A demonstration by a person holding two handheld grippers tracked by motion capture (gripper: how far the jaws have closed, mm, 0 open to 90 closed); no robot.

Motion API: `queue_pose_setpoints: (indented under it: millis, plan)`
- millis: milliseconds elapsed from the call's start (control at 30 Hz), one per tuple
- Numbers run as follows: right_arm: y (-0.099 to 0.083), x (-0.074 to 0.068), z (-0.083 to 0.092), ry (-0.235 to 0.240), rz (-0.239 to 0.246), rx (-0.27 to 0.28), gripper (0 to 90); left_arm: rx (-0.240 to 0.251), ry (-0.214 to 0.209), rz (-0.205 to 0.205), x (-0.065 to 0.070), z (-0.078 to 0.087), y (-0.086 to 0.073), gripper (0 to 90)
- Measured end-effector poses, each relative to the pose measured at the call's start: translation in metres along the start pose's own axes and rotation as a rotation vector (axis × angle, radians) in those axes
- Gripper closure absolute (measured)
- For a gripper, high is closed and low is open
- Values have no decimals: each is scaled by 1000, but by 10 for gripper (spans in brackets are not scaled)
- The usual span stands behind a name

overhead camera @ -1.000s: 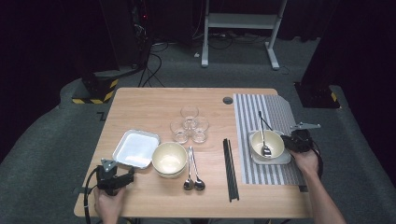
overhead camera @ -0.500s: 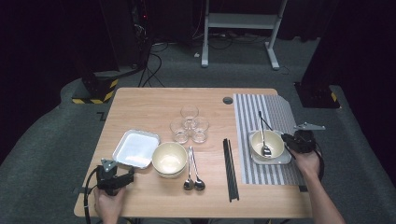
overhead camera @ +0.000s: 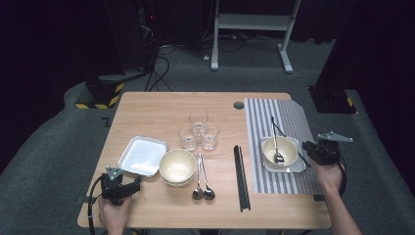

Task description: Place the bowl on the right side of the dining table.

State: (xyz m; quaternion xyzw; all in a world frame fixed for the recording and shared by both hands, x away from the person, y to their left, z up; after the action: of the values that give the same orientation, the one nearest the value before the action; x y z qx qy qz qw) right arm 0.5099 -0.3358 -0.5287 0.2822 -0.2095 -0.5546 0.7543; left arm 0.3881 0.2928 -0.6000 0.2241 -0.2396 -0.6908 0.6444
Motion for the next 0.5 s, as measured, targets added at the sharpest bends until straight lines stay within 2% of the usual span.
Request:
queue_pose_setpoints:
  millis: [167,300,500]
  plan:
    - [-3,-6,0,9,-10,-4,771,-1,0,0,0,0,0,172]
    - [-2,-9,6,3,-34,29,739,-1,1,0,0,0,0,172]
    - [-5,-13,17,-8,-18,36,714,0,0,0,0,0,0,172]
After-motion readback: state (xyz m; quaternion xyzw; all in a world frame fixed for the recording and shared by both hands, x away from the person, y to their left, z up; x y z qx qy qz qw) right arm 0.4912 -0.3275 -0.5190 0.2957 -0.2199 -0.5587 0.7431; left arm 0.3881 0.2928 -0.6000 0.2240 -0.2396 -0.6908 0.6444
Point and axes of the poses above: each handheld gripper's, and its own axes: z roughly backward along the jaws, y roughly out of its top, x roughly to its right, the point moved 10 cm from there along -z, roughly forward along the jaws, and after that the axes turned 10 degrees about -x, right-handed, at the moved point
